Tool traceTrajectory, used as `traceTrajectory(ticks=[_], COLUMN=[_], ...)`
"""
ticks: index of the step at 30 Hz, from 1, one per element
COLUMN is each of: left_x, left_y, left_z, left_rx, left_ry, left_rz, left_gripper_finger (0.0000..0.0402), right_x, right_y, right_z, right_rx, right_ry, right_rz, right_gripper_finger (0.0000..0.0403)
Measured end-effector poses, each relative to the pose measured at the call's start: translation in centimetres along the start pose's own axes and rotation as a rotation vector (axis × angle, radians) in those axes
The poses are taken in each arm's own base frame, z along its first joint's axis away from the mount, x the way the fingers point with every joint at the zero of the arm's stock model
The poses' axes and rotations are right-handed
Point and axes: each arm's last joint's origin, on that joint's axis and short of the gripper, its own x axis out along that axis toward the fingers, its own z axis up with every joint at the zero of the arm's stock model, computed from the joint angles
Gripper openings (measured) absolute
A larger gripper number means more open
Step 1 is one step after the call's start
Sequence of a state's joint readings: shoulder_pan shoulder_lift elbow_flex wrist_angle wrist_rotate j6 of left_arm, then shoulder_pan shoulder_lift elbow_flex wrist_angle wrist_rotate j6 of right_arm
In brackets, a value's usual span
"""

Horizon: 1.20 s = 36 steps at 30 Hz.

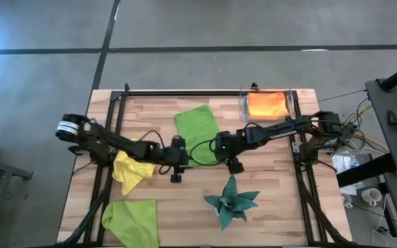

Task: Fold microfiber towels
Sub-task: Fold the green microfiber cloth

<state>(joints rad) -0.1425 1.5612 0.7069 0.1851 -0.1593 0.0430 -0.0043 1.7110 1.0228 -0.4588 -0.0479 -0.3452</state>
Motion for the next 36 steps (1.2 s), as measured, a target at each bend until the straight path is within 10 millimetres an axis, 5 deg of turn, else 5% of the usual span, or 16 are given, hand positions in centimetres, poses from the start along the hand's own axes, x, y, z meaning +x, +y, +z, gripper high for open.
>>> traceTrajectory(ticks=[7, 23, 28, 36], left_x=[1.8, 5.6, 5.7, 5.6], left_y=[-0.8, -1.6, -1.5, -1.3], left_z=[-0.3, -2.7, -3.1, -3.6], left_rx=[0.001, -0.02, -0.11, -0.125], left_ry=[0.038, 0.082, 0.101, 0.129], left_rz=[0.024, 0.034, 0.02, 0.074], left_gripper_finger=[0.0213, 0.0213, 0.0162, 0.0011], right_x=[0.7, 2.5, 3.7, 4.0], right_y=[0.2, 0.4, 0.5, 0.5], right_z=[-1.0, -1.9, -2.2, -2.1], right_rx=[0.0, -0.078, -0.075, -0.079], right_ry=[0.043, 0.033, 0.068, 0.06], right_rz=[-0.013, -0.045, -0.018, -0.019], right_gripper_finger=[0.0194, 0.0185, 0.0151, 0.0063])
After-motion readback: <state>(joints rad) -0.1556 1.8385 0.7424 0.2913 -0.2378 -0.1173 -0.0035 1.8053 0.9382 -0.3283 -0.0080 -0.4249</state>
